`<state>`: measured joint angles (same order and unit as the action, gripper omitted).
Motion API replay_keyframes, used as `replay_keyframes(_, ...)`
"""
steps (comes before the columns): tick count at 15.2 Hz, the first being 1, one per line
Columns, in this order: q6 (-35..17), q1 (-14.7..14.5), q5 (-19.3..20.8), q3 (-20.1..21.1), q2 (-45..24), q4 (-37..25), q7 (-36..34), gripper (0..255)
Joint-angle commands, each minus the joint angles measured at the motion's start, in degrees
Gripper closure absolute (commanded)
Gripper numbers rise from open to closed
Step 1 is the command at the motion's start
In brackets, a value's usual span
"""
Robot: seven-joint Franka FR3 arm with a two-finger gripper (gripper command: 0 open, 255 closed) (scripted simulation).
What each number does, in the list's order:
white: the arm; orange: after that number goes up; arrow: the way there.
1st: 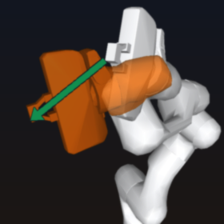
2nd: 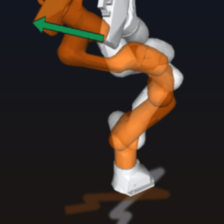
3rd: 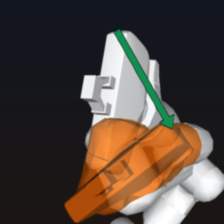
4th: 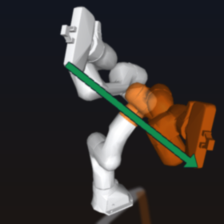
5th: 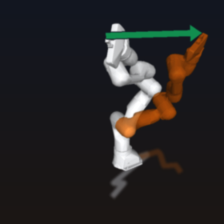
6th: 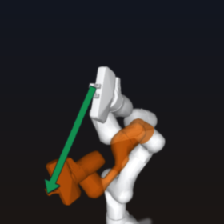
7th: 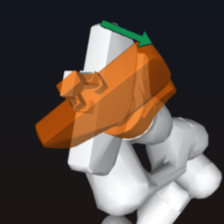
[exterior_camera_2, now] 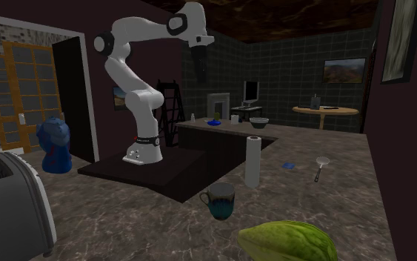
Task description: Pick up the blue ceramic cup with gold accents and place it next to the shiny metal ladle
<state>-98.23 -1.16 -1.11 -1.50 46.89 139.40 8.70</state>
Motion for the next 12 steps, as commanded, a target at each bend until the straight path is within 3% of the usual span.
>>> replay_keyframes(1, 0.0, 0.0, 0.0, 0.0, 0.0, 0.0, 0.0, 0)
replay_keyframes(12, -15.5, 3.8, 4.0, -10.0, -14.6, 2.2, 9.0, 0)
